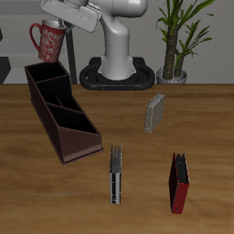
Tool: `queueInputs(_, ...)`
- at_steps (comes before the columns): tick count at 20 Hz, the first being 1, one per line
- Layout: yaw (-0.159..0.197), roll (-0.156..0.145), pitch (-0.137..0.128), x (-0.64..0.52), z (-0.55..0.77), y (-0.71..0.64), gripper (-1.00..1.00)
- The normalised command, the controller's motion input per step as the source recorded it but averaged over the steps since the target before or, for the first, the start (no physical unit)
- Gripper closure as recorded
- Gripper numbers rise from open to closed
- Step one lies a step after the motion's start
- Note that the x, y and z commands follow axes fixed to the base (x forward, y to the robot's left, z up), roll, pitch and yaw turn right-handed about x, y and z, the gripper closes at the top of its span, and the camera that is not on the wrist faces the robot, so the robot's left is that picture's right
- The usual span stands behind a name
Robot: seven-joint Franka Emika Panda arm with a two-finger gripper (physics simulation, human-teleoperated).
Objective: Place the red mug into the right desk caddy's right compartment
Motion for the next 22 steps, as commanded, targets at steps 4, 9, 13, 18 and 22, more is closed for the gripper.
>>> queueInputs(4, -0.043, 0.016, 0.009, -0.03, -0.16, 0.0, 1.0)
queueInputs(9, -0.024, 0.016, -0.001, -0.03, -0.13, 0.03, 1.0)
queueInputs(13, -0.039, 0.017, -0.003, -0.03, -0.17, 0.03, 1.0)
queueInputs(18, -0.045, -0.013, -0.004, 0.01, -0.15, -0.1, 1.0)
queueInputs(22, -0.04, -0.032, -0.014, 0.06, -0.15, -0.19, 1.0)
